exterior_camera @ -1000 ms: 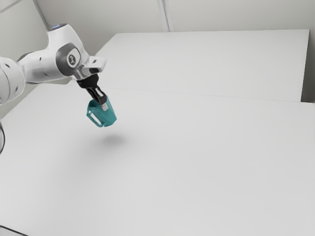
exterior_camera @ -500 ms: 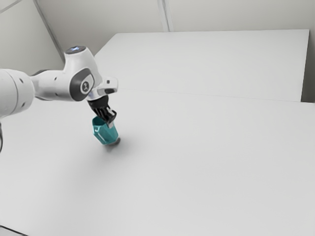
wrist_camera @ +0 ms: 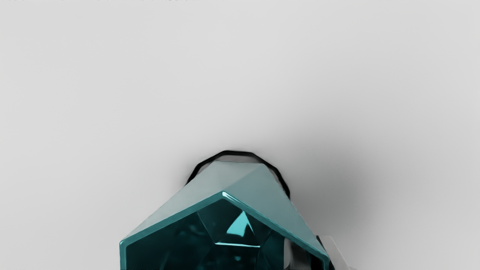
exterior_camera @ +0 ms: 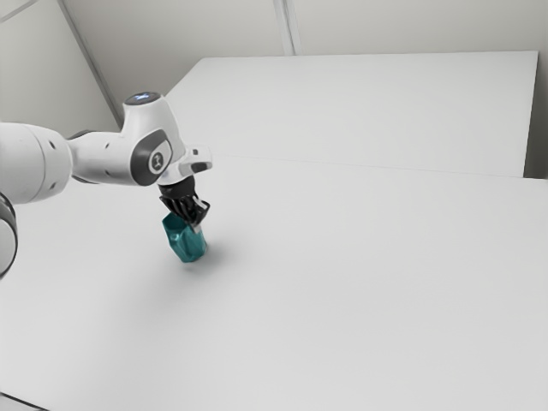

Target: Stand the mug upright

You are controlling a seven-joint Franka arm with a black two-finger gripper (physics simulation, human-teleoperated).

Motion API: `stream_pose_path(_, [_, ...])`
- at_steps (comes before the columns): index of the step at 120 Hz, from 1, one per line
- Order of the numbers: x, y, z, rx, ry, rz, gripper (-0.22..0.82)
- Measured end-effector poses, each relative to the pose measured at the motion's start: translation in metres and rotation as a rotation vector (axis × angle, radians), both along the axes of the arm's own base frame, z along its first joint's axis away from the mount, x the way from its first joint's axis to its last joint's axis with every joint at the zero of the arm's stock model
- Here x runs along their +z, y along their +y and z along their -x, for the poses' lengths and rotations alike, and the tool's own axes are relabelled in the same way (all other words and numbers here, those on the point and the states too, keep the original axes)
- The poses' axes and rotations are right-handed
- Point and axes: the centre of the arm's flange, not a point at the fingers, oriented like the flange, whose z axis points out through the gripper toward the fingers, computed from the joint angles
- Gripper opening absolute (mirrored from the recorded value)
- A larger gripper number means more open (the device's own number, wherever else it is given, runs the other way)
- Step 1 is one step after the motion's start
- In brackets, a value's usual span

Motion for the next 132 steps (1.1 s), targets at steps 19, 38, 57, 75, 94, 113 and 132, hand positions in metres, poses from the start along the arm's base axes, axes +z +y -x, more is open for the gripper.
stream_pose_path(19, [0.009, -0.002, 0.0, 0.021, -0.015, 0.007, 0.28])
stream_pose_path(38, [0.039, 0.001, -0.001, 0.044, -0.051, 0.015, 0.45])
stream_pose_path(57, [0.101, 0.008, -0.016, 0.071, -0.079, 0.026, 0.53])
stream_pose_path(75, [0.154, 0.003, -0.025, 0.067, -0.091, 0.026, 0.57])
stream_pose_path(94, [0.198, -0.004, -0.026, 0.059, -0.091, 0.021, 0.59])
stream_pose_path(113, [0.209, -0.005, -0.022, 0.064, -0.066, 0.028, 0.6])
stream_pose_path(132, [0.209, -0.003, -0.019, 0.073, -0.042, 0.034, 0.6])
